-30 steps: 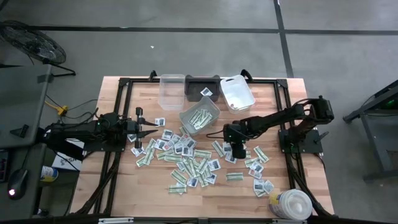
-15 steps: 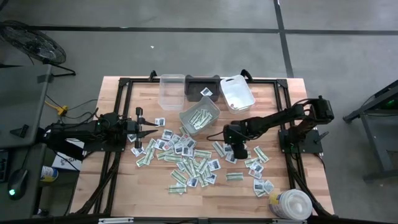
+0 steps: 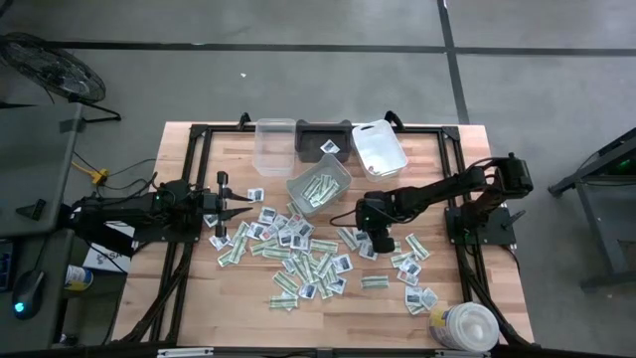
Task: Pick & Place First Aid Supplies
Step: Put the towelette pack into the black bin
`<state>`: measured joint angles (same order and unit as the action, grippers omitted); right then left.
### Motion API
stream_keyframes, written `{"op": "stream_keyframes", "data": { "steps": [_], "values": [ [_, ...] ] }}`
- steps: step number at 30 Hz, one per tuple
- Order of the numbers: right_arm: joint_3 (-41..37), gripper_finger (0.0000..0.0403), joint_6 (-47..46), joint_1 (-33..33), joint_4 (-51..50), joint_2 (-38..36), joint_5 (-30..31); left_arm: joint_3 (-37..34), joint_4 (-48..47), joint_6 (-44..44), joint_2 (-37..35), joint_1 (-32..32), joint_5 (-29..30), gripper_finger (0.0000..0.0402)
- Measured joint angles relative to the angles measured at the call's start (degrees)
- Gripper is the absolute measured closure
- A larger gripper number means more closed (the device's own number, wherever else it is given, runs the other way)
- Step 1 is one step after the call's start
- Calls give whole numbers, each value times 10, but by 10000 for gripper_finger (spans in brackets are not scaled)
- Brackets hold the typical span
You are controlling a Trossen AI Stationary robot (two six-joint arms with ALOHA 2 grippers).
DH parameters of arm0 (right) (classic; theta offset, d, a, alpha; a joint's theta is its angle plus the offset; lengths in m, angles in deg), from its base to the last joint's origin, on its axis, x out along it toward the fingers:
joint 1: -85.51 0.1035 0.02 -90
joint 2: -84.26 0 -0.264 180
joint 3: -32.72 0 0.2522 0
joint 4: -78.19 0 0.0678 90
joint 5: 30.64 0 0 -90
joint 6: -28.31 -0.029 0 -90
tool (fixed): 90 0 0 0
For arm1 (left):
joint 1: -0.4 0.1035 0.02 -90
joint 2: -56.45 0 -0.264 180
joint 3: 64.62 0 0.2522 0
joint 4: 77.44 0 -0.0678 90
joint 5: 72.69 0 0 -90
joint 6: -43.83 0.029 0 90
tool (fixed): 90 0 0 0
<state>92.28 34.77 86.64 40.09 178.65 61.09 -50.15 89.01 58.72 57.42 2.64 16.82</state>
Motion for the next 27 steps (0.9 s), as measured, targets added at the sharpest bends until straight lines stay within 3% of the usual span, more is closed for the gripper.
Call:
{"op": "stream_keyframes", "data": {
  "steps": [13, 27],
  "values": [
    [-2, 397, -10, -1, 5, 2, -32, 0, 0, 0, 0, 0, 0, 305],
    [12, 402, -87, 0, -2, -33, -87, 0, 0, 0, 0, 0, 0, 305]
  ]
}}
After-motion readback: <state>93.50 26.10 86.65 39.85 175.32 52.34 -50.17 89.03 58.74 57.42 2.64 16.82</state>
